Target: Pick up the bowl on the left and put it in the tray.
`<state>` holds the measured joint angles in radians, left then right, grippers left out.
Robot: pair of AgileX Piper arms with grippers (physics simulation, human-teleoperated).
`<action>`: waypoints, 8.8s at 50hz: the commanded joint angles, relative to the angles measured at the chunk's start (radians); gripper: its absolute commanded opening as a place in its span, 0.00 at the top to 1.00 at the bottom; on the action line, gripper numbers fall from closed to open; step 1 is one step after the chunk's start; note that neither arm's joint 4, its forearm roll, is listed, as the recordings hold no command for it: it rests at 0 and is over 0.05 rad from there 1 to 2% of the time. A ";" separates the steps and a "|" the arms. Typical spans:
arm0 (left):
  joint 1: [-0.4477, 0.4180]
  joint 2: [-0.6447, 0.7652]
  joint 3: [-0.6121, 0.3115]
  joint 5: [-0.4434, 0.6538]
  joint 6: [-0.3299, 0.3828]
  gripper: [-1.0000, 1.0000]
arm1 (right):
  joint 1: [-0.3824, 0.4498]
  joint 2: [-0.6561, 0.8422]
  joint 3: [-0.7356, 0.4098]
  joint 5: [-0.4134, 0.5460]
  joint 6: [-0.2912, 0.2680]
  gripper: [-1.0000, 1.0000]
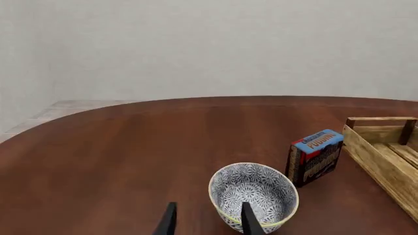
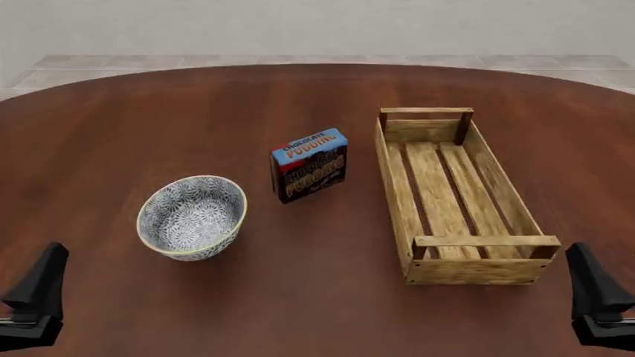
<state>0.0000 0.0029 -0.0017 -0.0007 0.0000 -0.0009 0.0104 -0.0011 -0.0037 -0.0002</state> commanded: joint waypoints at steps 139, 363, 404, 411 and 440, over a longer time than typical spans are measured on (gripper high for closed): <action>0.000 0.005 -0.003 -0.001 0.000 0.00 | 0.633 1.250 -0.977 0.051 0.073 0.00; 0.000 0.005 -0.003 -0.001 0.000 0.00 | 0.845 2.097 -1.353 -0.072 0.308 0.00; 0.000 0.005 -0.003 -0.001 0.000 0.00 | 0.856 2.215 -1.409 -0.068 0.332 0.00; 0.000 0.005 -0.003 -0.001 0.000 0.00 | 0.856 2.236 -1.421 -0.069 0.339 0.00; 0.000 0.005 -0.003 -0.001 0.000 0.00 | 0.845 2.045 -1.252 -0.154 0.290 1.00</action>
<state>0.0000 0.0075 -0.0043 -0.0019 0.0000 0.8429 2.1034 -1.3053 -0.1487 0.3097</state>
